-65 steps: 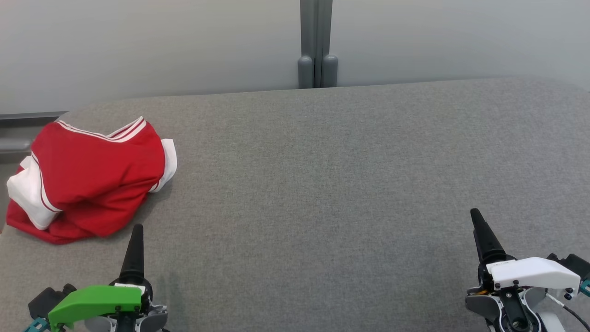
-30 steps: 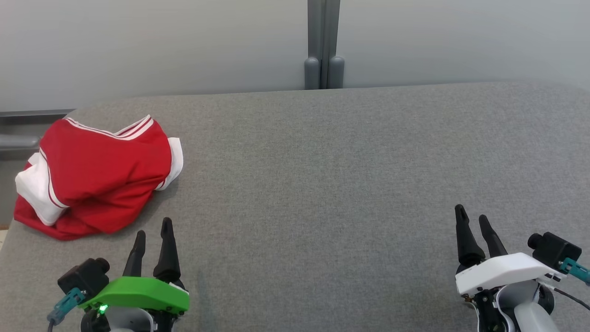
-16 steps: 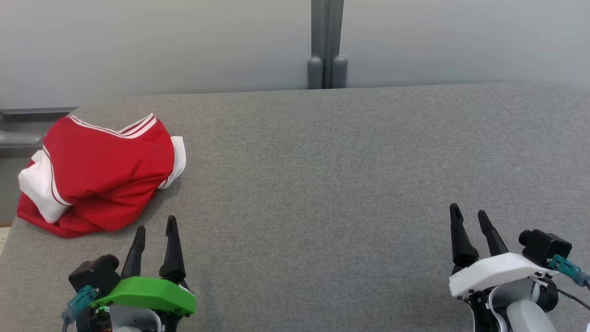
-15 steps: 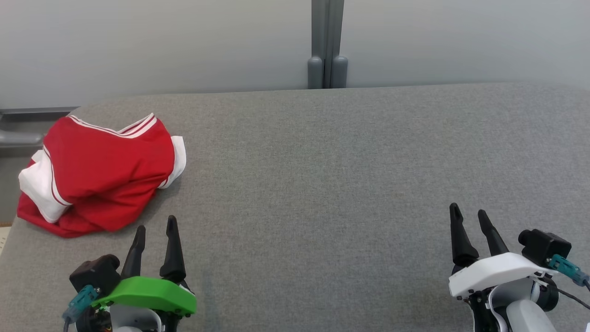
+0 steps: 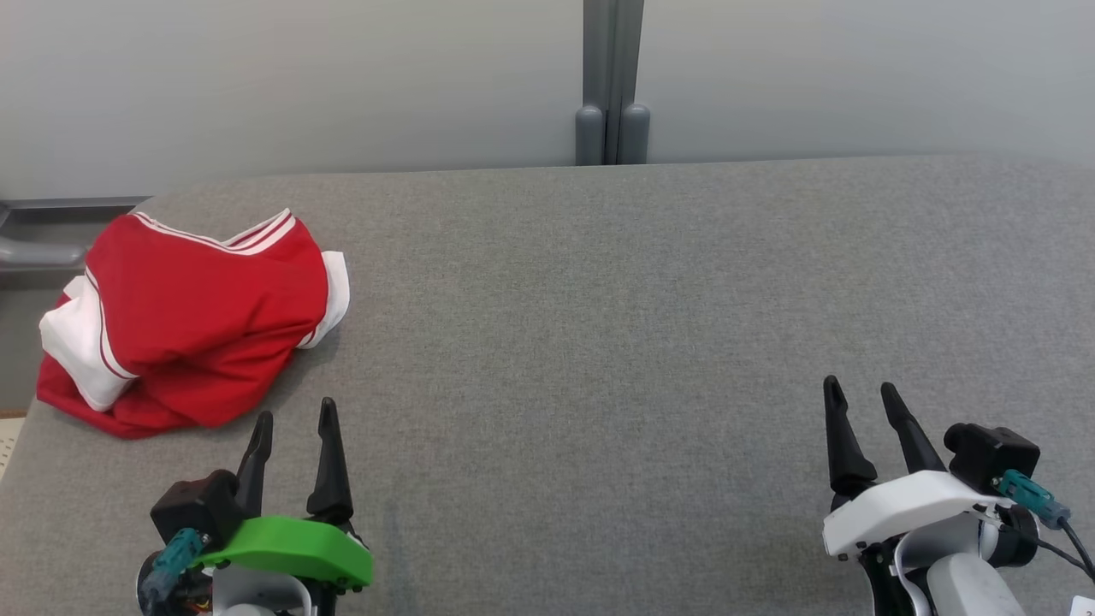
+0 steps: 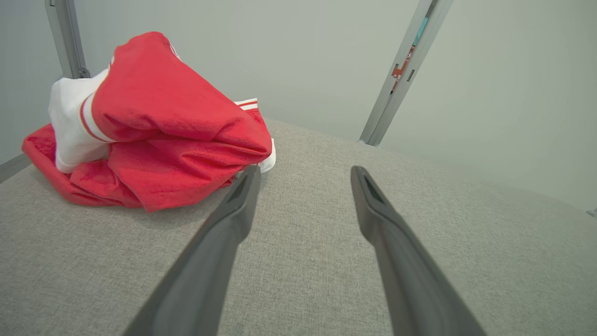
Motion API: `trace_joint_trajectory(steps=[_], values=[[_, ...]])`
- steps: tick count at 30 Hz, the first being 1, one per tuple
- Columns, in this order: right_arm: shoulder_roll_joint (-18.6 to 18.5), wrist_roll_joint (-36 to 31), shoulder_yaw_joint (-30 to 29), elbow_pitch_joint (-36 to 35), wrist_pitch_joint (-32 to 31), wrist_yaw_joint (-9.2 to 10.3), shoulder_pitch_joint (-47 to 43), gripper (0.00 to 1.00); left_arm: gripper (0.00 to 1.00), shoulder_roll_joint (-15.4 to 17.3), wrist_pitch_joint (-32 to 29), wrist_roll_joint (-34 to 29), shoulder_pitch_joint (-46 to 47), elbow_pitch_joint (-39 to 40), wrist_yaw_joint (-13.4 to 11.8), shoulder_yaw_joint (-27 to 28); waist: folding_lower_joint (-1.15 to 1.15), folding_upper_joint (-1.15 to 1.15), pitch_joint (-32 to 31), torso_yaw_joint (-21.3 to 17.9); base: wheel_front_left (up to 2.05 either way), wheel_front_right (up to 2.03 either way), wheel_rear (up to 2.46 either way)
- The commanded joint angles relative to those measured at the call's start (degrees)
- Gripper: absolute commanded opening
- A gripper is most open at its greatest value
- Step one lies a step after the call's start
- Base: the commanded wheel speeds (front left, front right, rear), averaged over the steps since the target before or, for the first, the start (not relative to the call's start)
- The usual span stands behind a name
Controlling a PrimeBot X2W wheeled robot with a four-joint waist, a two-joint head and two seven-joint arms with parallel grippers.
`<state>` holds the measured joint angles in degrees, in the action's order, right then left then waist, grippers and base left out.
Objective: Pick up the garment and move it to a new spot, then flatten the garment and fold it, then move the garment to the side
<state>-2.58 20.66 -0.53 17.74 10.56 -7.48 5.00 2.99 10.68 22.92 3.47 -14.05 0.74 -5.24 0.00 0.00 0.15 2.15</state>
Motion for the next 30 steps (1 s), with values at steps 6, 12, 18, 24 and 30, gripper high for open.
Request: trace_joint_trajectory(steps=[6,12,18,24,30], values=[[-0.33,-3.06,0.33,0.15,1.33,-0.01,1.05,1.00,1.00,0.12,1.18,-2.52,0.73,-0.07,-0.14,0.22,0.00,0.00,0.10,0.01,0.00,0.00,0.00],[-0.35,-4.55,0.69,0.19,1.94,-0.02,1.15,1.00,1.00,-0.01,1.79,-3.27,0.72,-0.19,-0.11,0.43,0.00,0.00,0.18,-0.01,0.00,0.00,0.00],[-0.37,-6.67,0.91,0.12,2.68,-0.02,1.19,1.00,1.00,-0.05,2.53,-5.14,0.82,-0.20,-0.44,0.03,0.00,0.00,0.32,0.02,0.00,0.00,0.00],[-0.38,-8.83,1.09,0.09,3.35,-0.02,1.26,1.00,1.00,-0.05,3.15,-7.82,1.04,-0.58,-0.87,-0.60,0.00,0.00,0.51,0.17,0.00,0.00,0.00],[-0.40,-11.03,1.23,0.29,3.92,-0.02,1.29,1.00,1.00,-0.04,3.75,-9.46,1.17,-0.94,-1.26,-1.07,0.00,0.00,0.61,0.30,0.00,0.00,0.00]])
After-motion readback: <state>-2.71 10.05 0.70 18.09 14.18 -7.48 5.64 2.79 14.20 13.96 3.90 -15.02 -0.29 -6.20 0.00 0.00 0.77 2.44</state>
